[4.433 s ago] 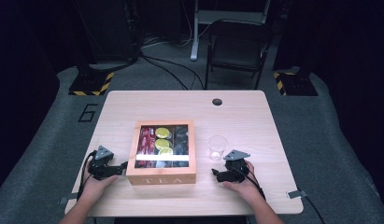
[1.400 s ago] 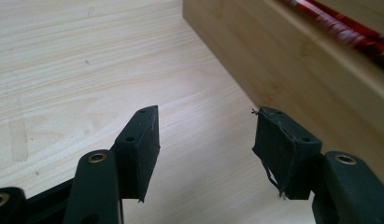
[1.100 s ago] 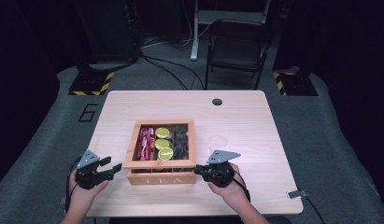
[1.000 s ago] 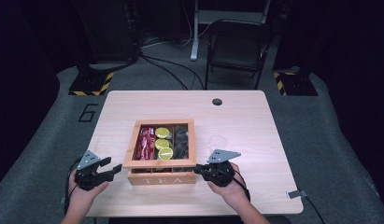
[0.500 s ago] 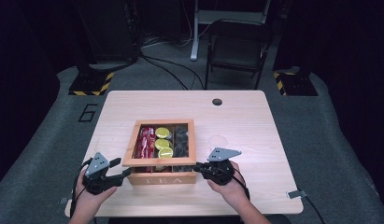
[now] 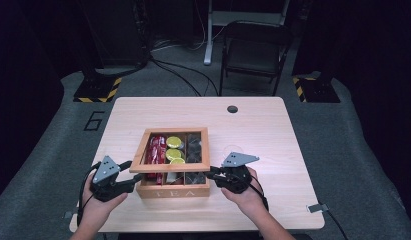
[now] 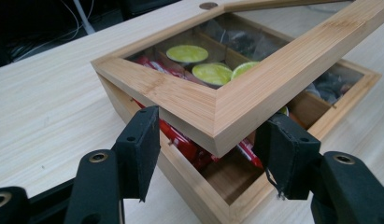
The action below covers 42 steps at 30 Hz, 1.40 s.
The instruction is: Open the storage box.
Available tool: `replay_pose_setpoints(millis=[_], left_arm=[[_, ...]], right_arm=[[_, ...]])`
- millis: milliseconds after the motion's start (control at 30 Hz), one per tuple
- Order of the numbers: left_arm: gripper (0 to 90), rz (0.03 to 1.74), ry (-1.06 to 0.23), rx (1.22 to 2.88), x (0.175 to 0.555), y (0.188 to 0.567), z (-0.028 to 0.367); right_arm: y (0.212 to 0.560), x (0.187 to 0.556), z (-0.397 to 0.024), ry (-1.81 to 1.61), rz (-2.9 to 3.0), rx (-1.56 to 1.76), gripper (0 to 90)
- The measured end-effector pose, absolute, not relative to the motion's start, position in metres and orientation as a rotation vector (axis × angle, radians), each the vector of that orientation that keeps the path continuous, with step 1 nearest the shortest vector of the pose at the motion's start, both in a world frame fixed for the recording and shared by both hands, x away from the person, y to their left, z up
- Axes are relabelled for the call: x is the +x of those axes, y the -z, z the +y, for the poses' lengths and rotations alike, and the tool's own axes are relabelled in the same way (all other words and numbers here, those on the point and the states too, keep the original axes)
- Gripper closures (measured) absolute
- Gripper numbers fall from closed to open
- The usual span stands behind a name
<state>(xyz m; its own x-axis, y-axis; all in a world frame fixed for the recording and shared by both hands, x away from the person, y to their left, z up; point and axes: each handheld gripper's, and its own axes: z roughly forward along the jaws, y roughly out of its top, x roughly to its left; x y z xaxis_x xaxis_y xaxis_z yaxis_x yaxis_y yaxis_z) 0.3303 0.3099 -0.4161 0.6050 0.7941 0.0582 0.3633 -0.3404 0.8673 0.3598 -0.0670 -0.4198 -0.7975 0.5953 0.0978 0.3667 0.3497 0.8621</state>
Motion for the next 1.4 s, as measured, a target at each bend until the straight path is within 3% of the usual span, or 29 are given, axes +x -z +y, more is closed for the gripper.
replay_pose_setpoints(millis=[167,267,733,1400], left_arm=[[40.4,0.935,-0.608,1.939,0.336,0.407,0.309],[40.6,0.934,-0.62,1.936,0.338,0.402,0.308],[42.3,0.946,-0.627,1.881,0.357,0.38,0.308],[53.0,1.015,-0.698,1.81,0.388,0.371,0.305]], right_arm=[[0.412,0.363,-0.069,-1.439,2.304,0.906,61.5],[0.409,0.366,-0.069,-1.446,2.297,0.917,59.6],[0.382,0.379,-0.063,-1.447,2.231,0.849,60.3],[0.353,0.399,-0.059,-1.432,2.197,0.824,60.6]])
